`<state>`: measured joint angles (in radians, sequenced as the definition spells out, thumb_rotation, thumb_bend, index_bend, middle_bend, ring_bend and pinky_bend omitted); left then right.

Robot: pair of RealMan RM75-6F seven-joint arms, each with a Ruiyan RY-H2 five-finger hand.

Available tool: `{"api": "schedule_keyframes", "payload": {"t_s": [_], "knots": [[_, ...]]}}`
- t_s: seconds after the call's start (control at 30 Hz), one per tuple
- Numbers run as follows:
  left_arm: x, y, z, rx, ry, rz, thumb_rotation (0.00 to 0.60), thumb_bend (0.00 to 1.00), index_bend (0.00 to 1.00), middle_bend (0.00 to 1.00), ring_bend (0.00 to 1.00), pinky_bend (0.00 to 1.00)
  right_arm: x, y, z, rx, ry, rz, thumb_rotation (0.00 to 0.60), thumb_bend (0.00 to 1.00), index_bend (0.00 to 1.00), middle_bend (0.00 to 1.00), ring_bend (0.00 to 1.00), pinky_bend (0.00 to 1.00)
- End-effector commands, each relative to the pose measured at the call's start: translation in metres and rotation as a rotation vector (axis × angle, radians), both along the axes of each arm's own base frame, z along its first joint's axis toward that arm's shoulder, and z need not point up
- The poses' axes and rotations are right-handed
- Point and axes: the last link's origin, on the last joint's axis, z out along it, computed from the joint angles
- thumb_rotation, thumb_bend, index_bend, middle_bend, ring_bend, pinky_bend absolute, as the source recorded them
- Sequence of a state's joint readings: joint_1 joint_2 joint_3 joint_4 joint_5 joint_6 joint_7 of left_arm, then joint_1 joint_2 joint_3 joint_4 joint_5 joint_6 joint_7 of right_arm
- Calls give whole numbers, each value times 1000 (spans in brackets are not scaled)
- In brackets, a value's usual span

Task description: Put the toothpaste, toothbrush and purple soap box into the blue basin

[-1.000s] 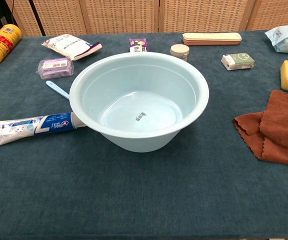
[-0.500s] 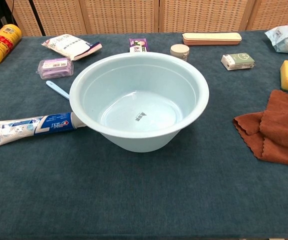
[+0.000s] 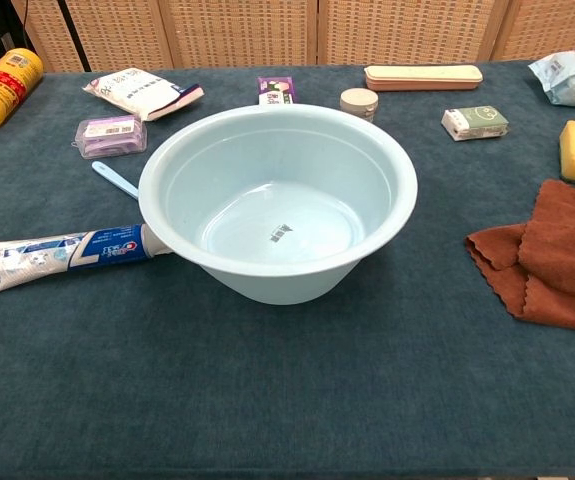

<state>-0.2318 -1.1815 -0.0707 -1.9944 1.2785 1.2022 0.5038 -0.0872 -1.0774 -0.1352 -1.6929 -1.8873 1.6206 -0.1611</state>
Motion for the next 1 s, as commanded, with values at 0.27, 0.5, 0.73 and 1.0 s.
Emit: {"api": "schedule_keyframes", "payload": {"t_s": [0.27, 0.5, 0.73, 1.0], "knots": [[21, 29, -23, -93, -31, 23, 600, 318, 0, 0, 0, 129, 0, 0, 1, -1, -5, 0, 600, 131, 0, 0, 0, 0], [26, 35, -40, -137, -14, 36, 600, 318, 0, 0, 0, 129, 0, 0, 3, -7, -13, 0, 600, 131, 0, 0, 0, 0], [31, 42, -53, -149, 0, 31, 600, 320, 25, 0, 0, 129, 0, -1, 4, -10, -17, 1, 600, 131, 0, 0, 0, 0], [40, 49, -77, -192, 25, 21, 600, 329, 62, 0, 0, 129, 0, -1, 7, -16, -22, -1, 600, 131, 0, 0, 0, 0]]}}
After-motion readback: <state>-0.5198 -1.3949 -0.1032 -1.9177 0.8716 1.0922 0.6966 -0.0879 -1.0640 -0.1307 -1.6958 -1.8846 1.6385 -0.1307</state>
